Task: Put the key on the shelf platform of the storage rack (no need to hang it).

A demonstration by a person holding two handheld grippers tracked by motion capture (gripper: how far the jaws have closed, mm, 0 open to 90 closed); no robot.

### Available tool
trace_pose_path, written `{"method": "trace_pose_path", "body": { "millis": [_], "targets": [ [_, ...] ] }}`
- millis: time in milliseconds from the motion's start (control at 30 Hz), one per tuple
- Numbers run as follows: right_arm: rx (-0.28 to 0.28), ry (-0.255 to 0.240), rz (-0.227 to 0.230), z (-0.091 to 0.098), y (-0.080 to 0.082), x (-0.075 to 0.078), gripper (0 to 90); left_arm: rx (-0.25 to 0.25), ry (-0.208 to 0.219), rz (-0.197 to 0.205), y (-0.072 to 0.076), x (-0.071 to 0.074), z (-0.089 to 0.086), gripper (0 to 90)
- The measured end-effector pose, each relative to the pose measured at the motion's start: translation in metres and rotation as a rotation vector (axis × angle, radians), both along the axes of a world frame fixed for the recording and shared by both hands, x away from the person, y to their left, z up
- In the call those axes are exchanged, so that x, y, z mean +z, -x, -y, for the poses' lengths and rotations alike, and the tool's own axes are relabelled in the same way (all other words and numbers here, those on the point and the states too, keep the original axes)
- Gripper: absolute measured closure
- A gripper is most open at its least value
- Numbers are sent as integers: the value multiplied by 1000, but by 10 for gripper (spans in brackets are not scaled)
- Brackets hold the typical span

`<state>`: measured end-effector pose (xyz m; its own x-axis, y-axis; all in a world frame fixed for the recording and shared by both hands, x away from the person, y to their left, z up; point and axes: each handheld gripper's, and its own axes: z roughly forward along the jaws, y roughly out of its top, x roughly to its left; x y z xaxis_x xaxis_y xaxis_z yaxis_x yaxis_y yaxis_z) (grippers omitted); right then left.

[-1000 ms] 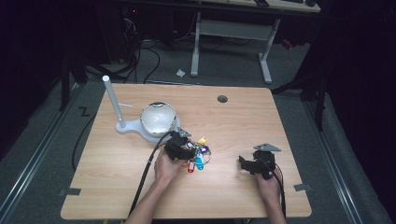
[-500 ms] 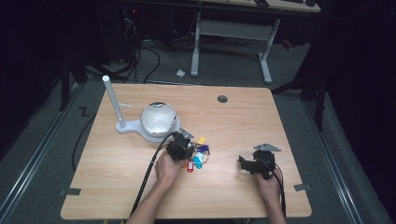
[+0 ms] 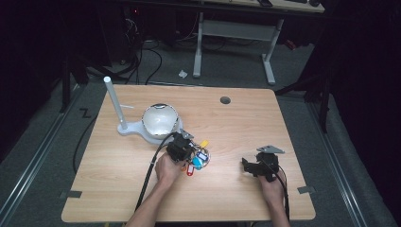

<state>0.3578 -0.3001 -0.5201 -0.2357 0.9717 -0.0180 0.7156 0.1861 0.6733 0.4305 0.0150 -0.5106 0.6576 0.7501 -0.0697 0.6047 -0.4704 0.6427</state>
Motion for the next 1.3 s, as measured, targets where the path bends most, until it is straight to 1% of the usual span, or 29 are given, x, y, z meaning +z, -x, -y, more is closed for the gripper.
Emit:
{"method": "trace_pose_path", "body": {
  "millis": [67,133,167,233,300,433,467,633,700,733,800,833,933,967,1100,1133,1200,1233,1300],
  "targets": [
    [0,1,0,0,0,0,152,-1,14,7,0,3,-2,846],
    [0,0,0,0,0,0,152,-3,39,11,1,7,-5,851],
    [0,0,0,0,0,0,152,-3,39,11,1,7,-5,852],
    [0,0,0,0,0,0,152,-15,54,18,4,13,-9,853],
    [0,0,0,0,0,0,152,-19,60,17,4,15,-10,853],
    [0,0,0,0,0,0,152,-20,95,31,8,23,-16,854],
    [0,0,-1,0,0,0,152,-22,114,34,10,27,-18,854],
    [0,0,-1,0,0,0,152,-31,134,41,13,35,-22,854],
    [0,-1,-1,0,0,0,152,-29,160,43,16,41,-27,855],
    [0,-1,-1,0,0,0,152,-29,160,43,16,41,-27,855],
    [0,0,-1,0,0,0,152,-31,179,42,17,44,-30,855],
    [0,0,-1,0,0,0,152,-37,208,36,19,48,-32,855],
    [0,-1,-1,0,0,0,152,-46,210,47,22,52,-34,856],
    [0,0,-1,0,0,0,152,-52,201,49,22,54,-34,856],
    [0,-1,-1,0,0,0,152,-64,196,74,25,65,-35,856],
    [0,-1,-1,0,0,0,152,-64,203,78,25,67,-36,856],
    [0,-1,-1,0,0,0,152,-69,200,88,26,72,-37,856],
    [0,0,-1,0,0,0,152,-75,198,95,27,76,-38,856],
    [0,0,-1,0,0,0,152,-79,196,97,27,78,-38,856]
  ]
}}
